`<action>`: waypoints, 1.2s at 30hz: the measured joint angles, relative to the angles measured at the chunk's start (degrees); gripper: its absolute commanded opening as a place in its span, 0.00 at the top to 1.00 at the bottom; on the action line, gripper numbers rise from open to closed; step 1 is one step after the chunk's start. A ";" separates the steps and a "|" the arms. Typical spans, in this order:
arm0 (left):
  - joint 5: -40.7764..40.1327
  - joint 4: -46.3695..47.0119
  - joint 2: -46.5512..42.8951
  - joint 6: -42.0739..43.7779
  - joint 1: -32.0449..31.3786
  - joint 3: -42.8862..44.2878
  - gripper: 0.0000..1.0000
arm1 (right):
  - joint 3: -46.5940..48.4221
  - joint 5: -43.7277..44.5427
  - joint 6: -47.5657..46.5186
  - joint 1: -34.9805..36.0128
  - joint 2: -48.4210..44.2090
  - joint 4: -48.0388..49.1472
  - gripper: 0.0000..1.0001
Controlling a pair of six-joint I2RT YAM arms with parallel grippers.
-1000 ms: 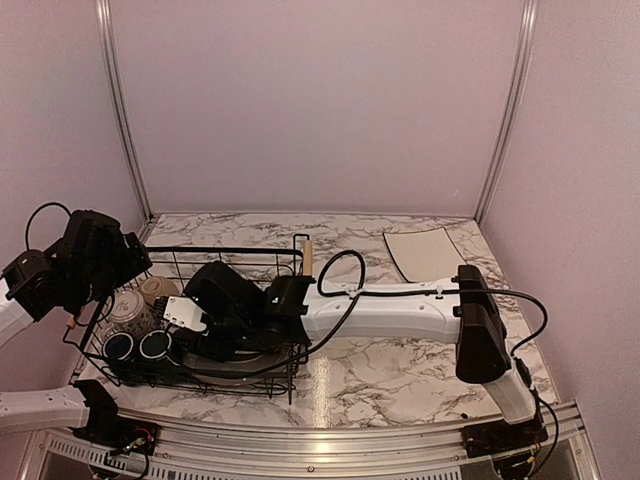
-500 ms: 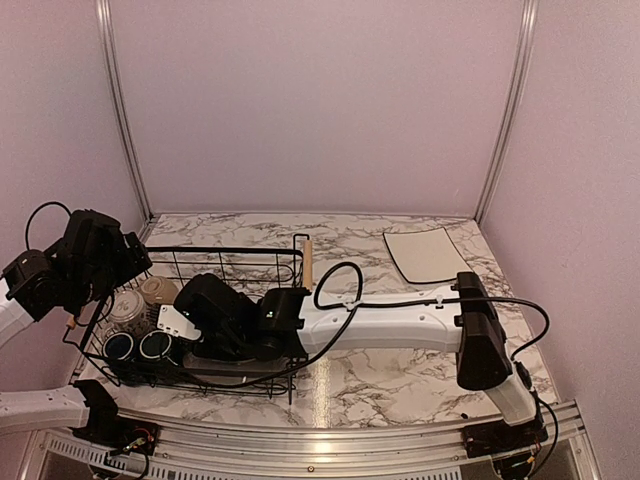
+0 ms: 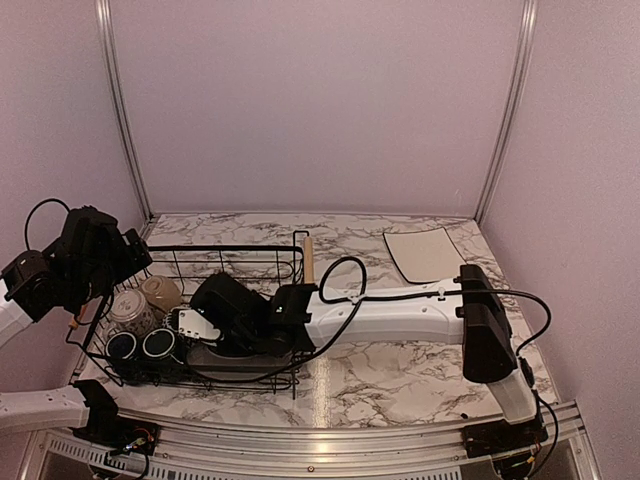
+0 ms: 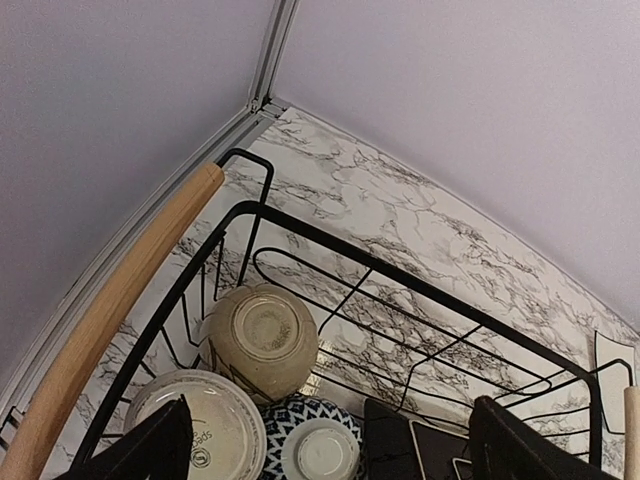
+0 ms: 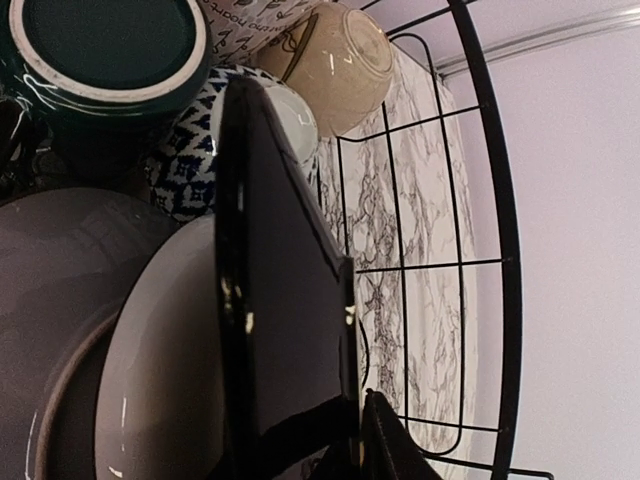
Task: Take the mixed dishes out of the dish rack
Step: Grab the plate from the dish rack.
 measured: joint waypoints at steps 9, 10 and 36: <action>0.00 1.01 -0.39 1.31 0.00 0.00 0.01 | 6.84 3.34 -6.54 -2.73 1.36 -2.08 1.00; 0.00 1.18 -0.48 1.42 0.00 0.00 0.01 | 7.10 3.74 -7.39 -2.73 1.36 -2.29 1.00; -2.23 6.14 -4.44 3.06 0.00 -0.02 0.01 | 2.78 5.70 -21.33 -0.90 0.17 7.43 1.00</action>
